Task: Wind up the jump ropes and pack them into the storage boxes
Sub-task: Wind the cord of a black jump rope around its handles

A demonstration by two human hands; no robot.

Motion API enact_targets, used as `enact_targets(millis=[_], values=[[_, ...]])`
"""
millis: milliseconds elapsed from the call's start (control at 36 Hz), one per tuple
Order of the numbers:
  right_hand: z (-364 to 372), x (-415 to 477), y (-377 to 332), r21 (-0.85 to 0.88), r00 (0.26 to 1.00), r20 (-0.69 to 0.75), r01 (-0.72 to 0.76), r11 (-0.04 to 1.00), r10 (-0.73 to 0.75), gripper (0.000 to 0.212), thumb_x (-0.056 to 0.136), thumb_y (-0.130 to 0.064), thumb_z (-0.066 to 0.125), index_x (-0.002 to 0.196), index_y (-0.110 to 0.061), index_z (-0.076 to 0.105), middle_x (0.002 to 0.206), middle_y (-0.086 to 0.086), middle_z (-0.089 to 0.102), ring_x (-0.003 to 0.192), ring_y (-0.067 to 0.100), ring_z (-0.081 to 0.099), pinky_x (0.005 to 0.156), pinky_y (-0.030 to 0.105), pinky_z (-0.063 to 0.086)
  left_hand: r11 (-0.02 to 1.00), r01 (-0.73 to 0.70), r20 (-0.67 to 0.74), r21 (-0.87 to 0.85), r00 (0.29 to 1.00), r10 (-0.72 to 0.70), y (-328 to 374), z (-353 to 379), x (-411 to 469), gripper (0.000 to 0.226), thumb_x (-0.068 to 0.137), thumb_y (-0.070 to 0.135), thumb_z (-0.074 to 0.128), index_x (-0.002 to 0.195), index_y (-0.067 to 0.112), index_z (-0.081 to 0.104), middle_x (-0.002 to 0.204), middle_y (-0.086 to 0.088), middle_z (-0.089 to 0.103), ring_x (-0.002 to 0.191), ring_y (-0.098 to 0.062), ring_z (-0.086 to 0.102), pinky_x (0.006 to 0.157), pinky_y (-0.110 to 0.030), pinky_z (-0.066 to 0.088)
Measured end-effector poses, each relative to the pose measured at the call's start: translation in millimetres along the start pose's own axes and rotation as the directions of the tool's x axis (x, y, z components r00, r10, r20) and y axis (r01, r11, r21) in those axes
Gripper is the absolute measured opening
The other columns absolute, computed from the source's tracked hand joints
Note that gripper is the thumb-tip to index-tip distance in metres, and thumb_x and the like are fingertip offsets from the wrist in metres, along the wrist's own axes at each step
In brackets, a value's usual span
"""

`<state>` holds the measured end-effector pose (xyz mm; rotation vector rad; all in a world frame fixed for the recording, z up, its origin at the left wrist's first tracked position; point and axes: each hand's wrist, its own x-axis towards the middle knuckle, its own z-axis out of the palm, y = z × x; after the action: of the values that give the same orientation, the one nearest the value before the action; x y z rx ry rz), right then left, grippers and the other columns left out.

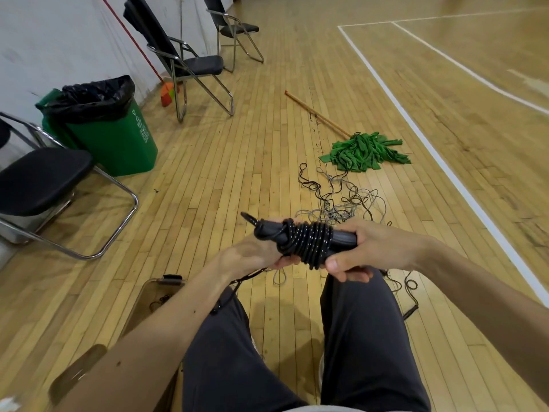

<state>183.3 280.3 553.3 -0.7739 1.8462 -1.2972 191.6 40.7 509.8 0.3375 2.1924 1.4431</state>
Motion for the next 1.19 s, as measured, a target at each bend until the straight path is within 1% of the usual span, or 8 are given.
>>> enact_targets(millis=[111,222,417,722,833,944,1056,1194], values=[[-3,0,4,0.016,0.996,-0.089,0.005,1.000,-0.004,0.019,0.089,-0.030,0.072,0.074,-0.021,0.066,0.072,0.006,0.064,0.054,0.018,0.052,0.050,0.023,0.041,0.999,-0.049,-0.013,0.004,0.999,0.049,15,17,-3,0.038,0.107,0.012,0.038,0.070,0.017,0.047,0.049,0.011,0.045,0.047,-0.008,0.032,0.051,-0.025,0.029],[-8,3,12,-0.019,0.981,-0.194,-0.017,1.000,0.013,0.019,0.095,-0.017,0.070,0.076,-0.016,0.064,0.071,0.006,0.063,0.054,0.018,0.053,0.050,0.026,0.041,0.992,-0.003,-0.062,-0.130,0.998,-0.005,15,24,0,0.030,0.109,0.021,0.036,0.085,0.018,0.054,0.056,0.003,0.043,0.048,-0.014,0.029,0.046,-0.027,0.027],[-17,2,23,0.016,0.927,-0.364,-0.095,0.995,0.095,0.021,0.095,-0.026,0.068,0.088,-0.008,0.061,0.071,0.007,0.064,0.053,0.017,0.052,0.050,0.025,0.041,0.996,0.064,-0.067,-0.056,0.995,-0.067,3,30,3,0.038,0.108,0.036,0.038,0.101,0.007,0.062,0.058,0.001,0.037,0.046,-0.011,0.030,0.043,-0.024,0.027],[-22,2,36,-0.070,0.897,-0.418,-0.194,0.978,0.148,0.026,0.094,-0.027,0.071,0.076,-0.009,0.061,0.067,0.005,0.066,0.051,0.016,0.052,0.047,0.022,0.042,0.900,0.022,-0.112,0.436,0.993,0.030,6,30,0,0.039,0.103,0.042,0.049,0.091,0.009,0.066,0.060,0.006,0.047,0.049,-0.005,0.039,0.052,-0.026,0.032],[-23,2,42,-0.099,0.902,-0.401,-0.217,0.971,0.160,0.029,0.093,-0.029,0.071,0.075,-0.009,0.062,0.063,0.004,0.065,0.050,0.017,0.052,0.049,0.025,0.043,0.755,0.029,-0.108,0.655,0.993,0.056,15,27,-2,0.032,0.104,0.041,0.049,0.085,0.016,0.060,0.063,0.005,0.053,0.054,-0.011,0.046,0.053,-0.031,0.033],[-24,2,47,-0.110,0.892,-0.410,-0.253,0.961,0.188,0.028,0.094,-0.028,0.071,0.075,-0.008,0.061,0.059,0.003,0.063,0.046,0.016,0.050,0.047,0.024,0.042,0.549,0.032,-0.127,0.835,0.983,0.136,26,23,-6,0.032,0.104,0.045,0.045,0.105,0.020,0.064,0.068,0.009,0.052,0.062,-0.009,0.051,0.060,-0.032,0.043],[-23,3,52,-0.116,0.891,-0.400,-0.282,0.952,0.215,0.034,0.092,-0.036,0.072,0.079,-0.005,0.064,0.069,0.024,0.065,0.050,0.020,0.052,0.048,0.023,0.044,0.372,0.012,-0.096,0.928,0.974,0.207,36,22,-6,0.036,0.105,0.047,0.041,0.116,0.020,0.062,0.082,0.005,0.057,0.074,-0.016,0.055,0.062,-0.030,0.042],[-24,3,49,-0.132,0.896,-0.379,-0.301,0.944,0.232,0.033,0.093,-0.035,0.071,0.074,-0.010,0.063,0.056,0.001,0.063,0.046,0.016,0.050,0.047,0.022,0.042,0.195,-0.020,-0.036,0.981,0.960,0.277,50,18,-5,0.035,0.104,0.048,0.041,0.115,0.021,0.060,0.096,0.004,0.061,0.076,-0.013,0.047,0.058,-0.026,0.032]])
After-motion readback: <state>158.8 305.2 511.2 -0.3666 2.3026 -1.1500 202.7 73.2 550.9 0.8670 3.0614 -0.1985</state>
